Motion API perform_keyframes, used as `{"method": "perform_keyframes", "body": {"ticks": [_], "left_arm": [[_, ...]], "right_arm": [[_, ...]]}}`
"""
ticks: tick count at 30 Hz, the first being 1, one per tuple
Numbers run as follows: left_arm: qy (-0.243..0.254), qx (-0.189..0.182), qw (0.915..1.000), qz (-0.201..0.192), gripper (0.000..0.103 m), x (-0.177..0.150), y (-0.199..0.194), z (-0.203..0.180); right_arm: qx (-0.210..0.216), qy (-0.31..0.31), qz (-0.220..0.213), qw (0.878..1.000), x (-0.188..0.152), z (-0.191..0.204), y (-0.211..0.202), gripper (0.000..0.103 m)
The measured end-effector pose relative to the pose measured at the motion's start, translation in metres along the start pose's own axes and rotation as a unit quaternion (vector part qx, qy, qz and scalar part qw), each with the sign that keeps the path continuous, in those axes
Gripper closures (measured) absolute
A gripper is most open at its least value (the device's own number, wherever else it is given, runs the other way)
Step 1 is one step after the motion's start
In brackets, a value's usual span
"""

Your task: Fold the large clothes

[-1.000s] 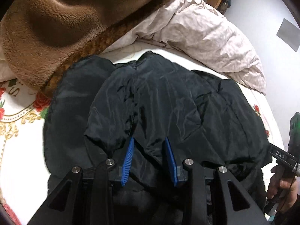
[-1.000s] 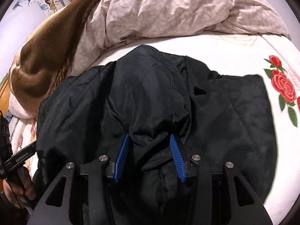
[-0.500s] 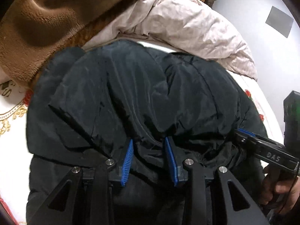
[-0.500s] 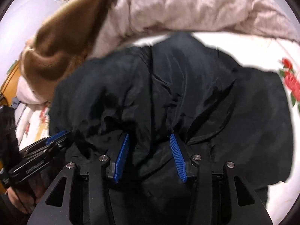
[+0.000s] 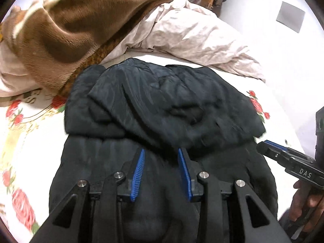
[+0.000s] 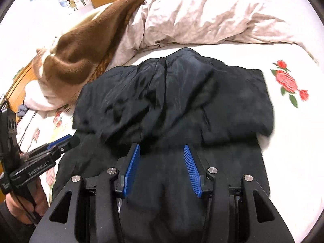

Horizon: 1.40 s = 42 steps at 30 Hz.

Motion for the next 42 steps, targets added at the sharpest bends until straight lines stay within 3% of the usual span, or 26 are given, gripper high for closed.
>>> {"method": "perform_keyframes", "body": {"ticks": [6, 9, 18, 25, 30, 37, 42], "left_arm": [[0.017, 0.002, 0.9998, -0.005, 0.066, -0.038, -0.073, -0.036], [0.02, 0.004, 0.9998, -0.007, 0.061, -0.058, -0.104, -0.043], [0.013, 0.028, 0.9995, -0.005, 0.058, -0.092, -0.134, -0.031], [0.011, 0.054, 0.9985, -0.008, 0.053, -0.104, -0.136, -0.015], [-0.013, 0.083, 0.9965, 0.004, 0.05, -0.109, -0.127, 0.02], [-0.061, 0.136, 0.9878, 0.043, 0.048, -0.122, -0.101, 0.086], [-0.085, 0.145, 0.9825, 0.081, 0.045, -0.139, -0.077, 0.12]], "right_arm": [[-0.011, 0.018, -0.013, 1.0, -0.047, -0.004, -0.076, 0.057], [-0.018, 0.015, -0.024, 0.999, -0.062, -0.004, -0.101, 0.057], [-0.033, 0.028, -0.033, 0.999, -0.102, -0.016, -0.137, 0.05], [-0.048, 0.036, -0.028, 0.998, -0.12, -0.033, -0.139, 0.047], [-0.065, 0.064, -0.017, 0.996, -0.13, -0.061, -0.13, 0.046], [-0.092, 0.117, 0.024, 0.989, -0.142, -0.113, -0.098, 0.045], [-0.089, 0.15, 0.057, 0.983, -0.156, -0.138, -0.081, 0.045]]}}
Point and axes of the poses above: each gripper's, at about its wrist camera, not at the fingertips, and y roughly the way its jaws point, z to its left, x to its top, the point moved 2 cm from there along y, roughly the way its jaws point, and after that the axes turned 8 degrees about -z, right-handed, at the moved point
